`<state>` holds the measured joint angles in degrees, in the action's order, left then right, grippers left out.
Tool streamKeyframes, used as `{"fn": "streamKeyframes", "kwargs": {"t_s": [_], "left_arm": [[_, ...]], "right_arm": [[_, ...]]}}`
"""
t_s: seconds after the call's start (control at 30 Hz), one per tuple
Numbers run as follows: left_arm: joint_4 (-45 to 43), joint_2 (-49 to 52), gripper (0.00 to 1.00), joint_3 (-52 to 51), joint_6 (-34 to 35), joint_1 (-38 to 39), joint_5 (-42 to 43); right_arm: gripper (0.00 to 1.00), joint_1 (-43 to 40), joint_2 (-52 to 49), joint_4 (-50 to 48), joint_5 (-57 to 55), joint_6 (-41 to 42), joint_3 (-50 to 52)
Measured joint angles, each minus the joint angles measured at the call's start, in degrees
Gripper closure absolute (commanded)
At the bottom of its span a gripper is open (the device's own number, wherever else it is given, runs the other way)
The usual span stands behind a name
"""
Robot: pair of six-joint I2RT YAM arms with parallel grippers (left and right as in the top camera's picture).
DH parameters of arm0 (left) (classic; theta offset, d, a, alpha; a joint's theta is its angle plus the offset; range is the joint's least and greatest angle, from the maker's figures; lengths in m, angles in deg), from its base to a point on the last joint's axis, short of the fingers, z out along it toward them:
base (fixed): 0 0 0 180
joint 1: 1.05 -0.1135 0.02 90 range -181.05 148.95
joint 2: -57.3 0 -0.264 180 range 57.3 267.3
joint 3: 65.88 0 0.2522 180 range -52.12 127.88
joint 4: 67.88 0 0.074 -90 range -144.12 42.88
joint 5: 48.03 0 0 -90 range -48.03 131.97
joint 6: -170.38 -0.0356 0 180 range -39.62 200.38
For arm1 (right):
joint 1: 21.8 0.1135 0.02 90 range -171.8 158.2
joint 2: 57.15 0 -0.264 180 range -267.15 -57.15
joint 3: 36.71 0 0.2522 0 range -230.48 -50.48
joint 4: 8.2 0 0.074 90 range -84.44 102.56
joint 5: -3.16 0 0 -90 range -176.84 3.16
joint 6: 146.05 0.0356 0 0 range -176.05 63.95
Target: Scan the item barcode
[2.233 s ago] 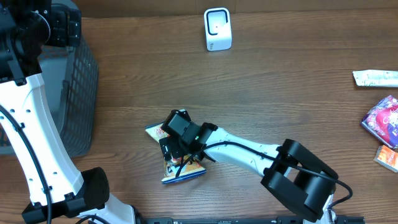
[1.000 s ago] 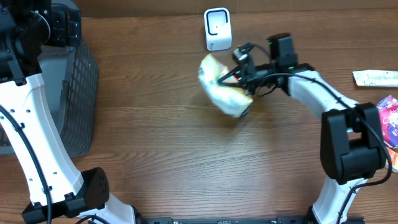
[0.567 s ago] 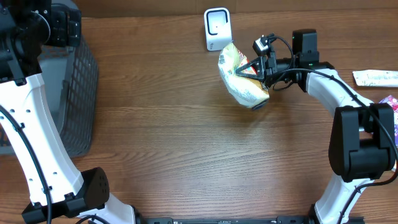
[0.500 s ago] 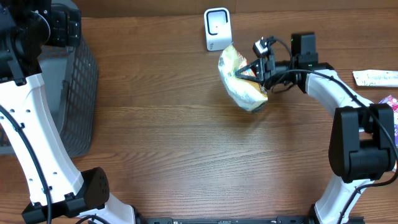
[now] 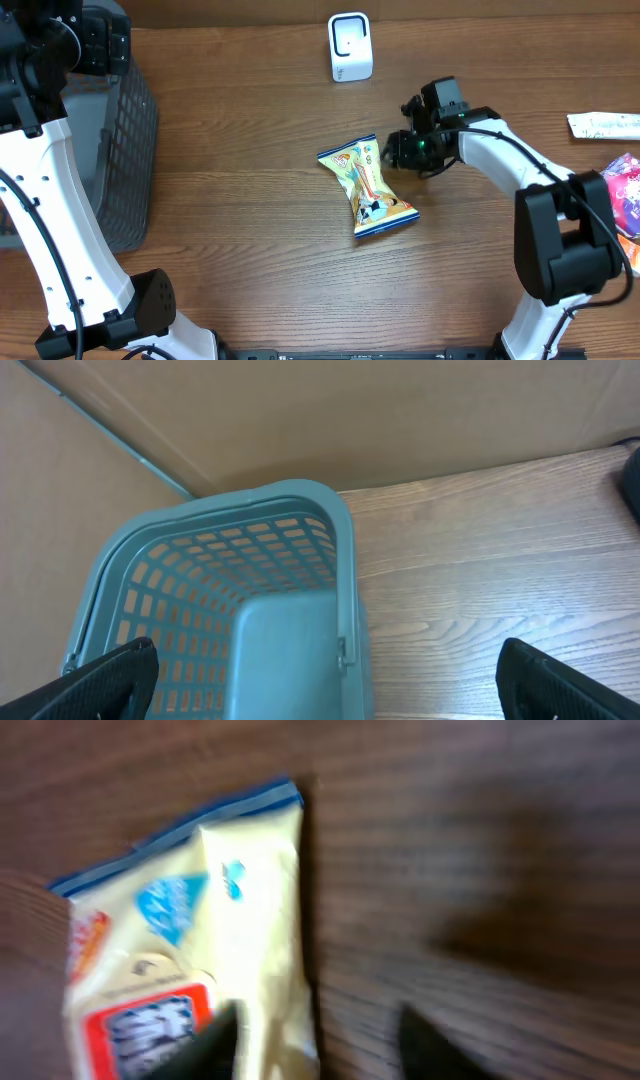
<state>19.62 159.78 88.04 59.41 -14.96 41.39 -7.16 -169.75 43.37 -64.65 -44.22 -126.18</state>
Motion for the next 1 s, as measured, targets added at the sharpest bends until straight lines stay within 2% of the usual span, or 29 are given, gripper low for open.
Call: {"fn": "streamKeyframes", "kwargs": {"t_s": [0.03, 0.07, 0.13, 0.23, 0.4, 0.53, 0.6, 0.8, 1.0], "left_arm": [[0.0, 0.0, 0.0, 0.0, 0.0, 0.0, 0.0], [0.0, 0.0, 0.0, 0.0, 0.0, 0.0, 0.0], [0.0, 0.0, 0.0, 0.0, 0.0, 0.0, 0.0], [0.0, 0.0, 0.0, 0.0, 0.0, 0.0, 0.0], [0.0, 0.0, 0.0, 0.0, 0.0, 0.0, 0.0], [0.0, 0.0, 0.0, 0.0, 0.0, 0.0, 0.0], [0.0, 0.0, 0.0, 0.0, 0.0, 0.0, 0.0], [0.0, 0.0, 0.0, 0.0, 0.0, 0.0, 0.0], [0.0, 0.0, 0.0, 0.0, 0.0, 0.0, 0.0]], "right_arm": [[0.96, 0.0, 0.8, 0.3, -0.5, -0.1, -0.6], [0.8, 0.0, 1.8, 1.0, -1.0, -0.1, -1.2], [0.29, 0.0, 4.5, 3.1, -1.8, -0.3, -2.8], [0.0, 0.0, 8.9, 8.4, -3.1, -0.4, -5.3], [0.0, 3.2, 17.2, 17.2, -12.6, -3.3, -6.3], [0.0, 12.7, 20.7, 22.1, -25.4, -4.8, -6.6], [0.0, 20.7, 20.8, 24.5, -31.8, -5.5, -6.2], [0.0, 34.6, 20.8, 22.2, -45.4, -3.5, 2.1], [0.0, 42.2, 20.8, 17.3, -51.4, -2.7, 10.9]]}}
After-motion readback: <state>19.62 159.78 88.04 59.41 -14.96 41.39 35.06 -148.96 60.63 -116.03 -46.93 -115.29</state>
